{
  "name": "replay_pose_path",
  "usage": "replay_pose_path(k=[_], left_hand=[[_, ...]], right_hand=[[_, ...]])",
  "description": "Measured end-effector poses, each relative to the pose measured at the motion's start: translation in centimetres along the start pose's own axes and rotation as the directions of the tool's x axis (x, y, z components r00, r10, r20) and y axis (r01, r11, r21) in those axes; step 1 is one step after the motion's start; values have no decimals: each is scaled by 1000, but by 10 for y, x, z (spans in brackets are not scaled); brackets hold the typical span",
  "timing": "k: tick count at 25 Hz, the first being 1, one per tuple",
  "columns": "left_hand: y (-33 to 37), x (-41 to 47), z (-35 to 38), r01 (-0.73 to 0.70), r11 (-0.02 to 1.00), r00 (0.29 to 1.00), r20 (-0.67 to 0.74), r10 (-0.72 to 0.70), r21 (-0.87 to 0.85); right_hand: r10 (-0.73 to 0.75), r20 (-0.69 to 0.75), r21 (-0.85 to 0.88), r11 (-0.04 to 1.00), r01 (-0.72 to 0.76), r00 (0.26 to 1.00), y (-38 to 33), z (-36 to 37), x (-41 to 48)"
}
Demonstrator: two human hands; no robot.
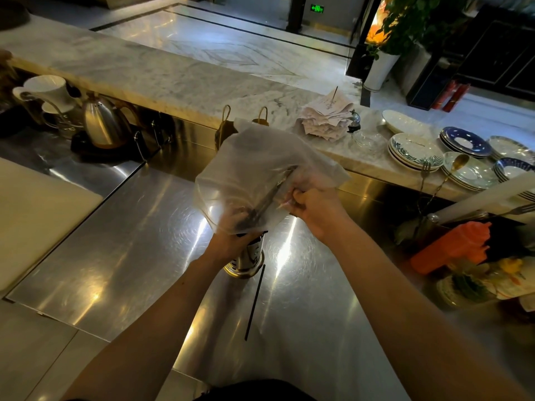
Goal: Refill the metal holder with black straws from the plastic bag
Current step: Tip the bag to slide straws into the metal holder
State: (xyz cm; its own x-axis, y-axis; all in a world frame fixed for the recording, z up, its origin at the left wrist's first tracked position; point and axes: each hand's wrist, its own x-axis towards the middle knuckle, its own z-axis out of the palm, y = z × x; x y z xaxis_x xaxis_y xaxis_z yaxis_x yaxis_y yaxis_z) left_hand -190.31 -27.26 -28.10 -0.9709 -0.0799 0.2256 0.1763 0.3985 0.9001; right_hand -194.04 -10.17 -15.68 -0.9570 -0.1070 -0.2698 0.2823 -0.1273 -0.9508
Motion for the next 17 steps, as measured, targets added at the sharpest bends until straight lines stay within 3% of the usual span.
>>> replay_pose_path(k=[4, 9, 14, 17], left_hand=[[-7, 1, 1, -30, 998, 998, 63, 26, 59], [-9, -1, 1, 11, 985, 999, 35, -17, 172], [-8, -1, 4, 36, 988, 999, 26, -40, 148], [-8, -3, 5, 56, 991, 998, 21, -59, 120]], right_hand=[[-73, -9, 33, 997, 74, 997, -15, -6, -5], [-27, -133, 303, 951, 67, 991, -35, -36, 0], [95, -130, 522, 853, -13, 987, -17, -66, -4], [142, -172, 683, 731, 14, 975, -4, -92, -8]])
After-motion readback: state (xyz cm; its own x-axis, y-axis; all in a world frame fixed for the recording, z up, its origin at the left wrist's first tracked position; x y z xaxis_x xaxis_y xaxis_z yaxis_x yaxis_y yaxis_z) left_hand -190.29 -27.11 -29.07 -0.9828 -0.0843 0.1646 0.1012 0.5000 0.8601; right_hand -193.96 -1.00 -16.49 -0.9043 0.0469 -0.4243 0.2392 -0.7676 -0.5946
